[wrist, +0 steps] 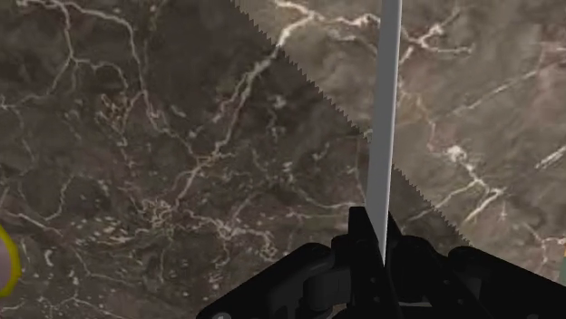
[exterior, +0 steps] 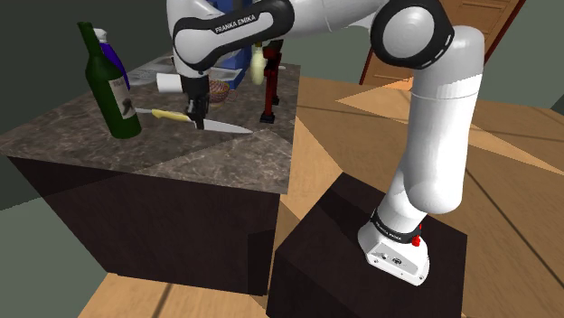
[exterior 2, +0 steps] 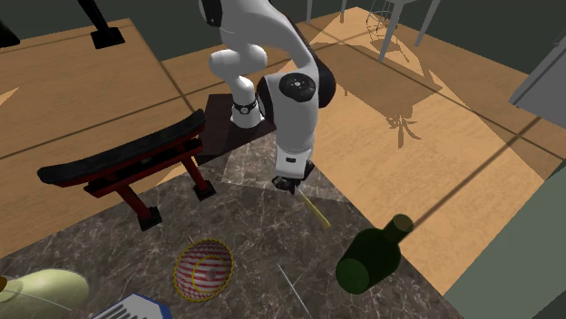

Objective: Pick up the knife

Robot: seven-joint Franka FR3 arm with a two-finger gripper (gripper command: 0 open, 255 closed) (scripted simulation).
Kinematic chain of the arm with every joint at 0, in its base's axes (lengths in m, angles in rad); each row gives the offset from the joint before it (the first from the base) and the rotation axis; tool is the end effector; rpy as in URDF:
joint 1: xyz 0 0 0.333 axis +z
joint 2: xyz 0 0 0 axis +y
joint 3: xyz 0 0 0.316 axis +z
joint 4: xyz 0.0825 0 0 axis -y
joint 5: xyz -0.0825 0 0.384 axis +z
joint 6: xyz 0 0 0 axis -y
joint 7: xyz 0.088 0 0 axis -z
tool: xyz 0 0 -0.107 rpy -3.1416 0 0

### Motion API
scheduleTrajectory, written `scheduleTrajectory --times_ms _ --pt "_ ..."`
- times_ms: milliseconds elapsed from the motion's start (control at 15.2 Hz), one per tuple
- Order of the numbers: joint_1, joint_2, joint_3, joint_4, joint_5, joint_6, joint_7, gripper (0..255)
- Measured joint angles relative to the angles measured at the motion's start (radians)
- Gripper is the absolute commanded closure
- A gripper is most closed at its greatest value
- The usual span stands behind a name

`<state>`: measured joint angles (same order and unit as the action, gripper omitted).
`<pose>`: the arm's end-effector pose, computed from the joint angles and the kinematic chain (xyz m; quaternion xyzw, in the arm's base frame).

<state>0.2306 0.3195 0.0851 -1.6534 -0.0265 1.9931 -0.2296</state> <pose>0.6231 0.1962 0.4282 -0.9622 -0.2722 -0.0107 0.0016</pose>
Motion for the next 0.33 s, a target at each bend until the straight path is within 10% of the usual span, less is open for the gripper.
scheduleTrajectory --times_ms 330 --pt "0.0 -0.015 0.001 0.038 0.002 -0.053 -0.001 255"
